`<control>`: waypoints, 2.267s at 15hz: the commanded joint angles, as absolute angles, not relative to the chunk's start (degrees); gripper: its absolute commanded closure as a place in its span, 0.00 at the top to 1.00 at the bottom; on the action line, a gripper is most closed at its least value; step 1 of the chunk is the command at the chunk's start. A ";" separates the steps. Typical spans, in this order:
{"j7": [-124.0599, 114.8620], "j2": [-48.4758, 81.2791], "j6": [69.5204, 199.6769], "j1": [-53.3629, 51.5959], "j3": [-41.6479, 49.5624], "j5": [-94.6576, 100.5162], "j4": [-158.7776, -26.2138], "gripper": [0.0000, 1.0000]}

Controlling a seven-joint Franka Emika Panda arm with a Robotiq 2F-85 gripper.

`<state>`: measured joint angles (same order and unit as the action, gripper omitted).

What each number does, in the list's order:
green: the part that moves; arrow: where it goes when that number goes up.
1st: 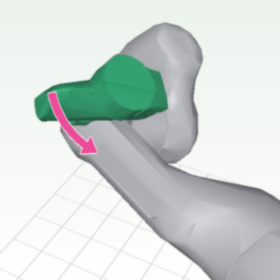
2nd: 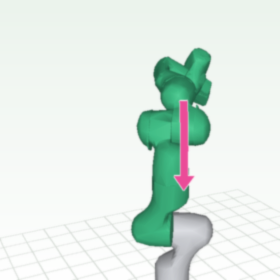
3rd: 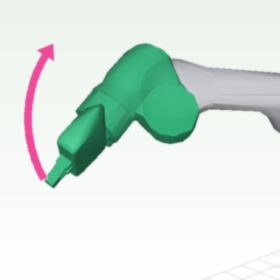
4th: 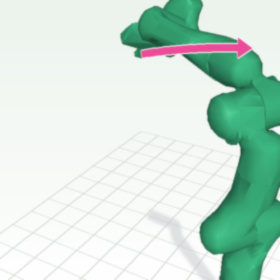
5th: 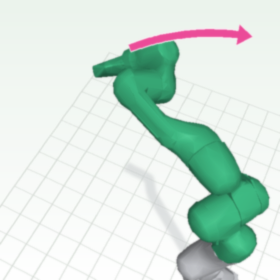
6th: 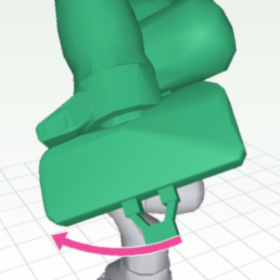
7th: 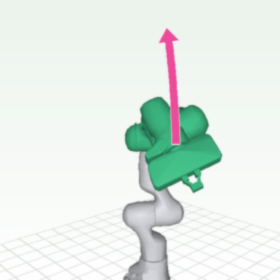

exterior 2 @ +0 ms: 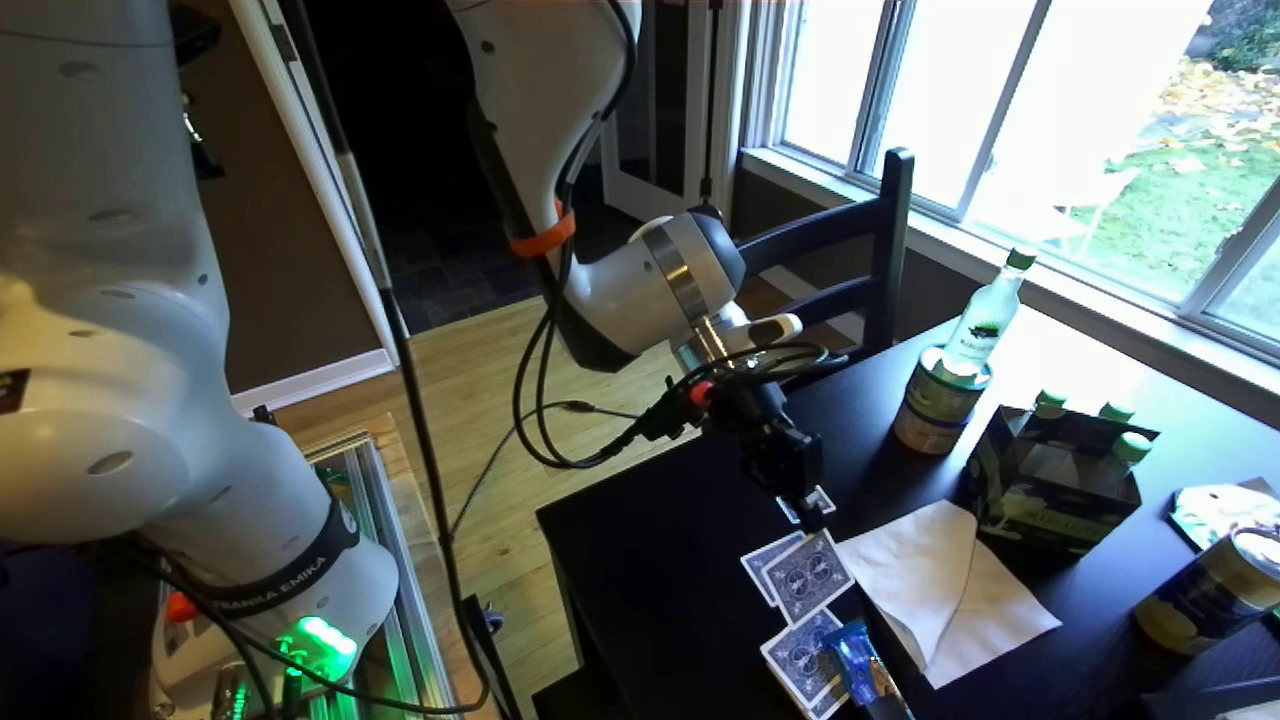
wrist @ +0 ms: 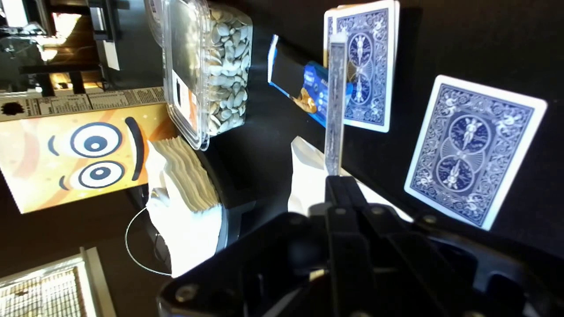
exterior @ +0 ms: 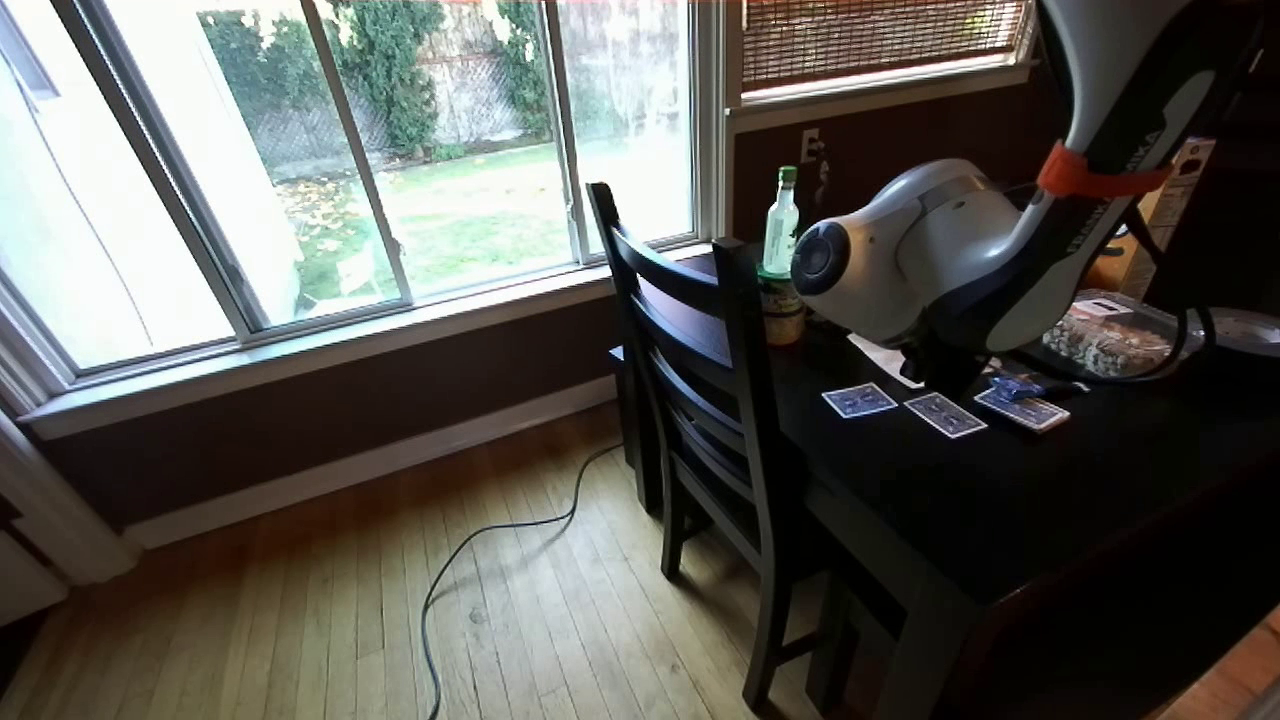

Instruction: Place one card upright.

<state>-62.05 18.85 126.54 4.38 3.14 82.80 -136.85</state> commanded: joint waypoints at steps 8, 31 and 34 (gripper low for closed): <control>-30.71 3.05 140.12 9.60 4.48 52.53 -143.13 0.00; 37.10 5.54 134.89 14.07 9.87 -26.59 -138.12 0.00; 38.49 8.67 133.52 14.70 9.64 -28.72 -136.79 0.00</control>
<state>35.62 5.43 133.60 14.18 9.83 -25.74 -138.19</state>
